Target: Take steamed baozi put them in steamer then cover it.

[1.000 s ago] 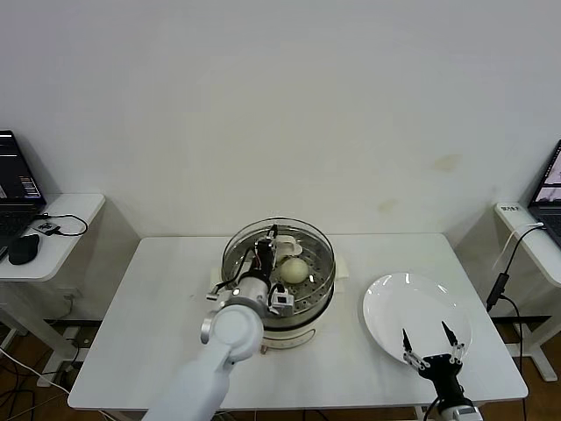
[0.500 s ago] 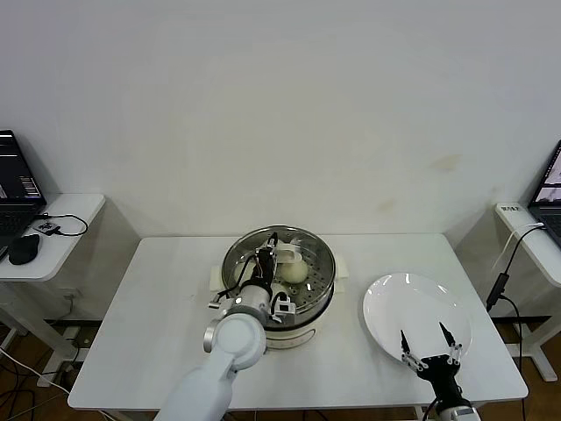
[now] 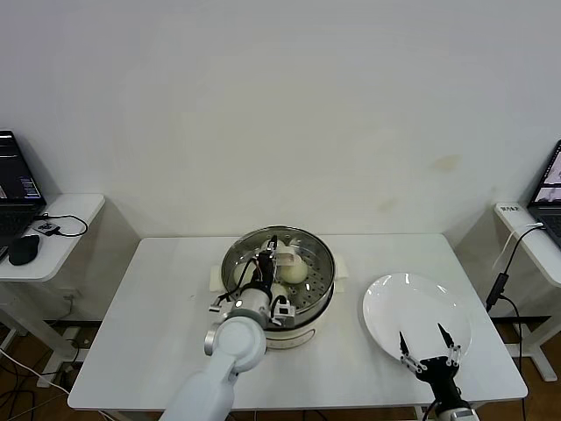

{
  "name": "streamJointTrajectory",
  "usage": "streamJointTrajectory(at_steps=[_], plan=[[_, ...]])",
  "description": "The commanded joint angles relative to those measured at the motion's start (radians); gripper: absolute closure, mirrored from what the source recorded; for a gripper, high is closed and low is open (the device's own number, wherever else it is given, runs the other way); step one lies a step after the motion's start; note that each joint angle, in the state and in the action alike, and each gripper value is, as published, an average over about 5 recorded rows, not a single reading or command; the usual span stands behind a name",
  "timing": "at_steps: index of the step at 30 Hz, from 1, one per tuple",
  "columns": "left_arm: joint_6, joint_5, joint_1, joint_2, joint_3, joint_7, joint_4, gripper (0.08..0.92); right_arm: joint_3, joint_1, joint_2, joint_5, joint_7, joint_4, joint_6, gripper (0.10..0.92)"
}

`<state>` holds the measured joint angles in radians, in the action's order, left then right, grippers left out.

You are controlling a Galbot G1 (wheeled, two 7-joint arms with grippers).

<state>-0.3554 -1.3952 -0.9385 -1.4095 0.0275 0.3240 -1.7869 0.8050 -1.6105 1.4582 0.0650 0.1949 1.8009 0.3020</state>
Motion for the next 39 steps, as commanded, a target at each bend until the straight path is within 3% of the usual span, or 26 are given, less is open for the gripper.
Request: streamJointTrajectory(at_steps=[1, 13, 21, 25, 28, 31, 35, 39], plan=[[0.002, 0.004, -0.019, 0.003, 0.005, -0.004, -0.032, 0.789, -0.003, 0.001, 0.0, 0.0, 0.0, 0.002, -0.001, 0.202], [0.016, 0.071, -0.176, 0.106, 0.012, -0.018, -0.273, 0.446, -0.005, -0.003, 0.002, 0.001, 0.0, 0.002, -0.001, 0.203], [0.044, 0.242, -0.37, 0.152, 0.073, -0.091, -0.504, 0.22, -0.005, -0.016, -0.016, -0.008, 0.0, 0.003, 0.006, 0.202], [0.137, 0.618, -0.546, 0.179, 0.197, -0.243, -0.56, 0.181, -0.012, -0.017, -0.021, -0.018, 0.001, 0.002, 0.008, 0.203], [0.327, 1.039, -0.651, 0.178, 0.374, -0.363, -0.509, 0.178, -0.026, -0.016, -0.018, -0.019, 0.002, 0.003, 0.005, 0.203], [0.426, 1.356, -0.725, 0.165, 0.502, -0.437, -0.44, 0.177, -0.038, -0.019, -0.018, -0.016, 0.003, 0.005, 0.005, 0.202], [0.476, 1.608, -0.815, 0.155, 0.574, -0.483, -0.376, 0.177, -0.052, -0.032, -0.031, -0.028, 0.004, 0.013, 0.002, 0.203], [0.551, 1.675, -0.882, 0.154, 0.595, -0.477, -0.325, 0.177, -0.079, -0.063, -0.057, -0.07, 0.012, 0.039, -0.018, 0.203]])
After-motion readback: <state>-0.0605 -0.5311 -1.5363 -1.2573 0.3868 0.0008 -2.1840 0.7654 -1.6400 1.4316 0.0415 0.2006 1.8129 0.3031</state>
